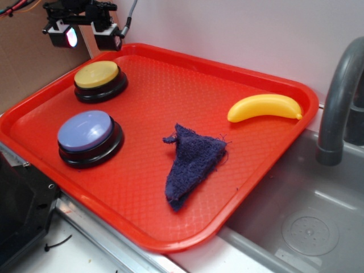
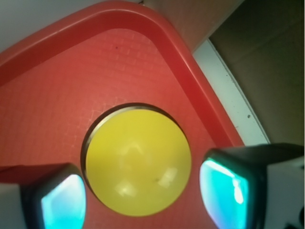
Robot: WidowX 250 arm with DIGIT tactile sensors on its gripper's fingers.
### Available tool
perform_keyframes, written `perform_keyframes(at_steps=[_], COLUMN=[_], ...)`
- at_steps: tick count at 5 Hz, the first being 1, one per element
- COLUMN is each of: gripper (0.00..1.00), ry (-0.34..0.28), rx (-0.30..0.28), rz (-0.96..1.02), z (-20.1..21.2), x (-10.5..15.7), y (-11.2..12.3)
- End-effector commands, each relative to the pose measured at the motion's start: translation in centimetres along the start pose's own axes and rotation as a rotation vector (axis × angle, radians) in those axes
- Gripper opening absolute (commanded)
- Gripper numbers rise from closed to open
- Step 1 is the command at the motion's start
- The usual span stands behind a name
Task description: Push the yellow button.
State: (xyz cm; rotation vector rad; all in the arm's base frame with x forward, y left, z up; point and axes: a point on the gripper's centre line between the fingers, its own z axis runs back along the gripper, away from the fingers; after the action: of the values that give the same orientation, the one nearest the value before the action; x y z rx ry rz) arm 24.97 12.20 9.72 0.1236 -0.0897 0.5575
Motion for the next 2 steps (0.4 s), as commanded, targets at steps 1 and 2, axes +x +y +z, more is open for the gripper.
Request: perform_keyframes(at_steps=[1, 2], gripper=[1.0, 1.0], ry=[-0.084, -0.095], rx=[-0.005, -0.009], rz=[0.015, 0.028], z=[3.36, 4.14], x=[0.56, 0.32], y=[1.95, 2.23])
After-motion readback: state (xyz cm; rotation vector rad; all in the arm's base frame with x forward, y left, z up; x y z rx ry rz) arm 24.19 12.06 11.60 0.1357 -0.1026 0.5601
